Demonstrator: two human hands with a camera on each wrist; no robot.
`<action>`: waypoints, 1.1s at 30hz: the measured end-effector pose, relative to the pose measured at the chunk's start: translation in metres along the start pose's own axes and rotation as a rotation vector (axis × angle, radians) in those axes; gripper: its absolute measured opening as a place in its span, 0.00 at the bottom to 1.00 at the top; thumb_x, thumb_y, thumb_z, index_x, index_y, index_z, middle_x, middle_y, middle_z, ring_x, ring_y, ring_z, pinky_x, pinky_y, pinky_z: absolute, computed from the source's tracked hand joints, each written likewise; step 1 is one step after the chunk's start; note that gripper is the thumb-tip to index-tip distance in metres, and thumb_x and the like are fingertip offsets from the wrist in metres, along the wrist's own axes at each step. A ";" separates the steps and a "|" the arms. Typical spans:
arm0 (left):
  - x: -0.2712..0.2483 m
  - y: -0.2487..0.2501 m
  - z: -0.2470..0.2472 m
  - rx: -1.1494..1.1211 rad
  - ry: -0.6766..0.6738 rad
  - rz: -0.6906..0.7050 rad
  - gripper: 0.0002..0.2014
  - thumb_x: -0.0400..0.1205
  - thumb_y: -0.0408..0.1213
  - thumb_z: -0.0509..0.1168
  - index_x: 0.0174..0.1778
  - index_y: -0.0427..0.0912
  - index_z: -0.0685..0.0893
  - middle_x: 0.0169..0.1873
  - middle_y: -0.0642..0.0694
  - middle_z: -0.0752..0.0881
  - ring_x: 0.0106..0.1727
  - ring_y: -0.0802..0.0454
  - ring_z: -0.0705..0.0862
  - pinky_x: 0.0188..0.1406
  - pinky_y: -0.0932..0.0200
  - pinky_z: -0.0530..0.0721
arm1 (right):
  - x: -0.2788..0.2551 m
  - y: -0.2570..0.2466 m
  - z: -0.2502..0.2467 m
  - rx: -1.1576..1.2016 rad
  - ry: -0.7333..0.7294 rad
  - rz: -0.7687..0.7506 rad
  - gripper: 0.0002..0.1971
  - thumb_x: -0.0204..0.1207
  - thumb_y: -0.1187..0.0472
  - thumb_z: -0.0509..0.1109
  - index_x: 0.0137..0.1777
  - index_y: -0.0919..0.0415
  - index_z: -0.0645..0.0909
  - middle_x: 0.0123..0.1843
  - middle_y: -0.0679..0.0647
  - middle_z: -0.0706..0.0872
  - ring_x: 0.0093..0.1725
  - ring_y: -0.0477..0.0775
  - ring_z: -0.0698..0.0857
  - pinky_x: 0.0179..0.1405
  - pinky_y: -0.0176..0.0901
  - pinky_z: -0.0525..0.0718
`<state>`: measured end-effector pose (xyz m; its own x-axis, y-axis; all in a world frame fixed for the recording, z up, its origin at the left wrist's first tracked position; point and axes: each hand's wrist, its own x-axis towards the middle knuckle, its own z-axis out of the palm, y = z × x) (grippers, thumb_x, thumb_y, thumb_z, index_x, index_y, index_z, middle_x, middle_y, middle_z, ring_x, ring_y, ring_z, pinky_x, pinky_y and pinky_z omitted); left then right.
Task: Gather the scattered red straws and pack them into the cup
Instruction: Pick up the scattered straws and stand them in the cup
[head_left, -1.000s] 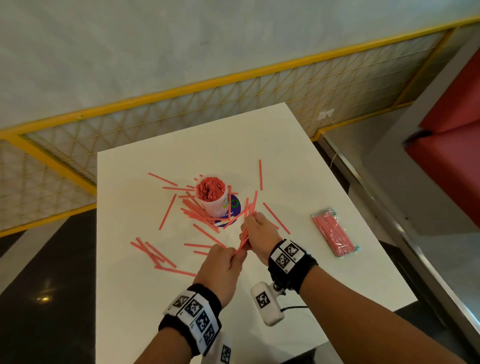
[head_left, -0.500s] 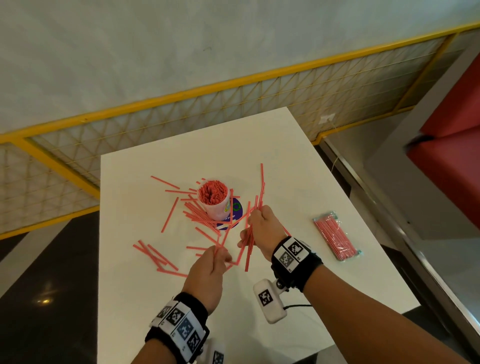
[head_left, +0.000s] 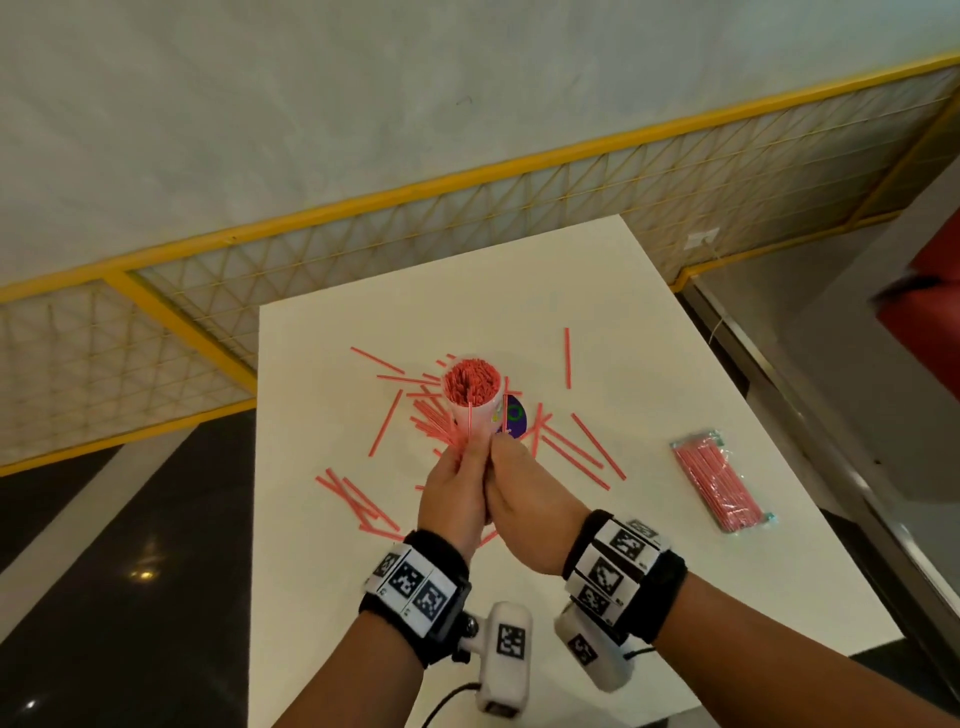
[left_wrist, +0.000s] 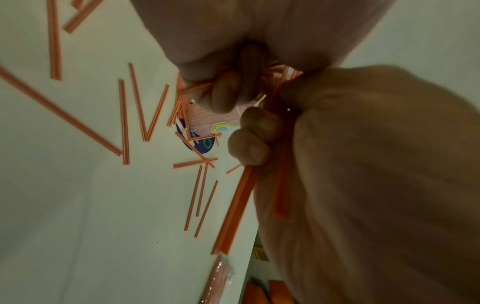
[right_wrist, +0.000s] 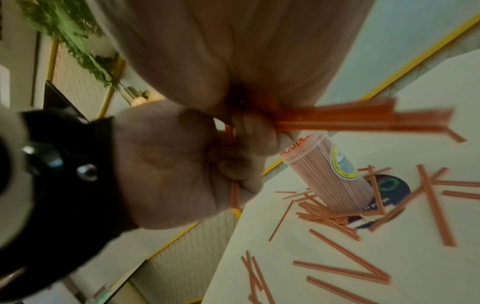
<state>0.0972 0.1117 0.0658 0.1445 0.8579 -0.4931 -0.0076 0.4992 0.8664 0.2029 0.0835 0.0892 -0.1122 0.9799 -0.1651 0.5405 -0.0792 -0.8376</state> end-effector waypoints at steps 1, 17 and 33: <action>0.001 0.000 0.001 -0.004 0.029 0.006 0.27 0.78 0.70 0.68 0.62 0.53 0.90 0.55 0.51 0.94 0.60 0.52 0.92 0.68 0.43 0.86 | -0.001 -0.002 -0.001 -0.013 0.003 -0.005 0.14 0.85 0.73 0.62 0.69 0.76 0.74 0.64 0.71 0.82 0.65 0.69 0.81 0.59 0.44 0.73; -0.008 0.004 0.007 0.174 -0.036 0.154 0.12 0.92 0.48 0.60 0.56 0.46 0.86 0.42 0.39 0.90 0.42 0.48 0.90 0.43 0.50 0.91 | 0.019 0.020 -0.014 0.859 -0.036 0.423 0.36 0.71 0.74 0.58 0.77 0.45 0.62 0.40 0.63 0.76 0.28 0.54 0.74 0.24 0.43 0.69; -0.004 0.030 0.006 0.295 0.131 0.504 0.13 0.94 0.42 0.53 0.47 0.45 0.78 0.34 0.55 0.81 0.41 0.60 0.83 0.52 0.70 0.79 | 0.006 0.028 -0.001 0.406 -0.296 0.392 0.06 0.81 0.60 0.68 0.45 0.62 0.77 0.34 0.54 0.81 0.28 0.50 0.77 0.28 0.44 0.79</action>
<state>0.1023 0.1219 0.0941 0.0710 0.9975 -0.0046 0.2344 -0.0123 0.9721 0.2183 0.0875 0.0651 -0.2274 0.7764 -0.5878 0.2357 -0.5418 -0.8068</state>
